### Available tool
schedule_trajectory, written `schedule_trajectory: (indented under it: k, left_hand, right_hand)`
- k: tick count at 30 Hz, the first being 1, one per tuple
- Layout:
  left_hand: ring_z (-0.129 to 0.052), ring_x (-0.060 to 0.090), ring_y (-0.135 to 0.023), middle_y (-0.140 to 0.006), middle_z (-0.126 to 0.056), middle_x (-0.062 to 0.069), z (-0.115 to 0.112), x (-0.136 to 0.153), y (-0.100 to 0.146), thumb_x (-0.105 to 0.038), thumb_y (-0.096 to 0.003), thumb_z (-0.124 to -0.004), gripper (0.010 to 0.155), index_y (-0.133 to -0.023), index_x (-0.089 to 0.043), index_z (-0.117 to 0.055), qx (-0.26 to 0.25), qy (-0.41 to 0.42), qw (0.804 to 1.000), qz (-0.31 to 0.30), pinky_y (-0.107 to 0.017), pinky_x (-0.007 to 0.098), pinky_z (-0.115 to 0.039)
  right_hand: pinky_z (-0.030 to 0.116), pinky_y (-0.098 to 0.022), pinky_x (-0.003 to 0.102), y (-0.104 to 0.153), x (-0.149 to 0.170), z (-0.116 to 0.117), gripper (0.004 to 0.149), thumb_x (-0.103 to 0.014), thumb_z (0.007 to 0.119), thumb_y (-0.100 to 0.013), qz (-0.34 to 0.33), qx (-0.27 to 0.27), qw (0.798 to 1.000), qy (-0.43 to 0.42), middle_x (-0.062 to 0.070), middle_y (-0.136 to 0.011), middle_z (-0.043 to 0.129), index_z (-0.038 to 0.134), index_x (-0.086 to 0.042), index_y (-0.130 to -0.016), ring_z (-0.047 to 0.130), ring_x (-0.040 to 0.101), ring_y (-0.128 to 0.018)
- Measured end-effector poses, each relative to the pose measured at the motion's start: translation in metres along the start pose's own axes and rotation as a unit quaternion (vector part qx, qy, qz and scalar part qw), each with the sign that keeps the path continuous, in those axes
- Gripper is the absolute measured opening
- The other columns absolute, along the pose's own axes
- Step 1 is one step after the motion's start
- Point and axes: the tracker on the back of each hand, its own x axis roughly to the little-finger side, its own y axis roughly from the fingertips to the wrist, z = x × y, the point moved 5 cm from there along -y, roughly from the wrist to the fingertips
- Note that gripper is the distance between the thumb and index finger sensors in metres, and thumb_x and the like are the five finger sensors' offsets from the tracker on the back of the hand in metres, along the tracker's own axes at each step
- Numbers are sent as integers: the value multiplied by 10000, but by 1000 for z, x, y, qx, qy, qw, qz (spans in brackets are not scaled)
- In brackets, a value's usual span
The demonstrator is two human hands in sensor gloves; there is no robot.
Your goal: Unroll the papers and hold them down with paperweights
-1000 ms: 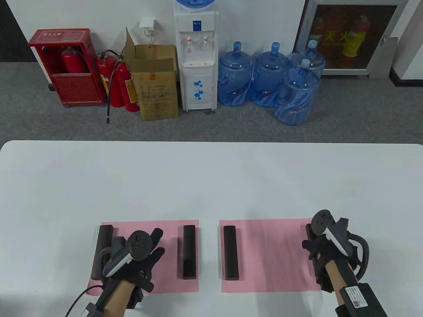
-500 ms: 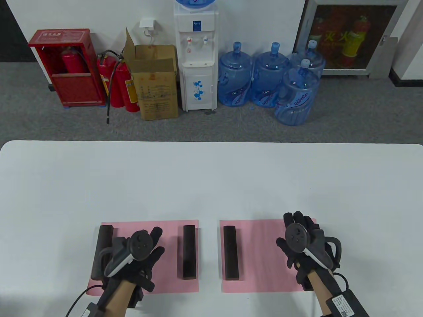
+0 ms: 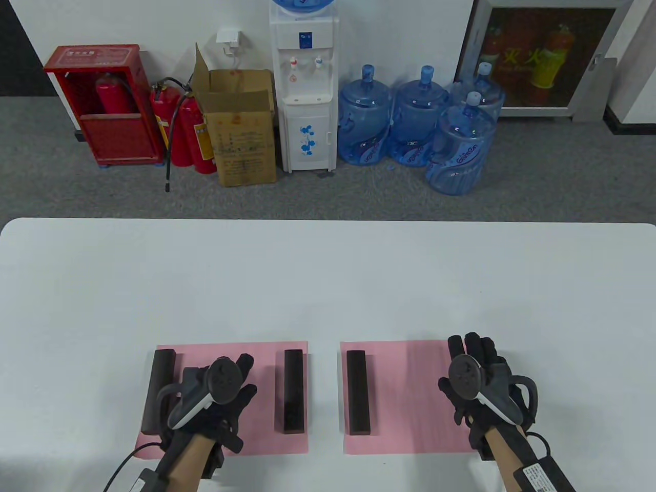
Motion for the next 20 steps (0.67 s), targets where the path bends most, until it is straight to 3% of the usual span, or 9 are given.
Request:
schedule_trajectory:
  k: [20]
  left_hand:
    - [-669, 446, -1046, -1201, -567, 131, -2, 3, 1, -610, -490, -614, 657, -1108, -457, -455, 7, 9, 1000, 0, -737, 659, -532]
  right_hand:
    - [467, -735, 596, -3, 15, 7, 835, -557, 753, -374, 31, -31, 999, -13, 79, -1124, 276, 411, -276, -1082, 364, 393, -1060]
